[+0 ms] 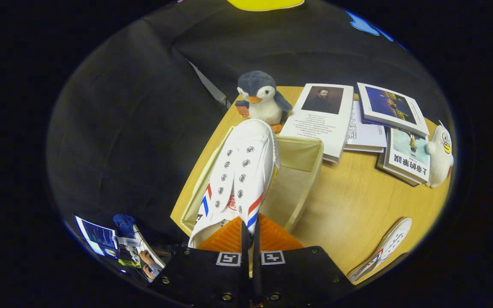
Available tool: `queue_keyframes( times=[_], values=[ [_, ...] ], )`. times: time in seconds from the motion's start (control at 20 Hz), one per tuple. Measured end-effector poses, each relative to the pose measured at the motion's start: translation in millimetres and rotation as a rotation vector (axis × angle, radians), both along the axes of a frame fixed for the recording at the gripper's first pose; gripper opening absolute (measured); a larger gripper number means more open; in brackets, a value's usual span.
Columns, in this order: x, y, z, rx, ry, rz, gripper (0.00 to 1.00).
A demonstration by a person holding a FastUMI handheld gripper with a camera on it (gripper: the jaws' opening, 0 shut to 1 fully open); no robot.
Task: Open the storage box then place both shoes into the box .Put the left shoe in first, then the right shoe, with the right side of both shoes facing outward in a uniform manner.
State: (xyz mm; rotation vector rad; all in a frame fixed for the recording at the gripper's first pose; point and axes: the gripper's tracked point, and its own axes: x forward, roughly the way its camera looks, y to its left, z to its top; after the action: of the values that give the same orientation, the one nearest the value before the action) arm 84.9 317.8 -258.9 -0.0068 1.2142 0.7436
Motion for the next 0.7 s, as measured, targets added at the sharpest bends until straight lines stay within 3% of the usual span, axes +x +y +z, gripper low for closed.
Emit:
queue_keyframes(
  times=[0.4,0.65,0.7],
  values=[
    [-4.0,37.7,-29.2,-0.054,0.02,0.056,0.03],
    [-6.4,41.9,-38.6,-0.052,0.061,0.038,0.03],
    [-6.6,48.0,-36.6,-0.019,0.077,0.029,0.18]
  ],
)
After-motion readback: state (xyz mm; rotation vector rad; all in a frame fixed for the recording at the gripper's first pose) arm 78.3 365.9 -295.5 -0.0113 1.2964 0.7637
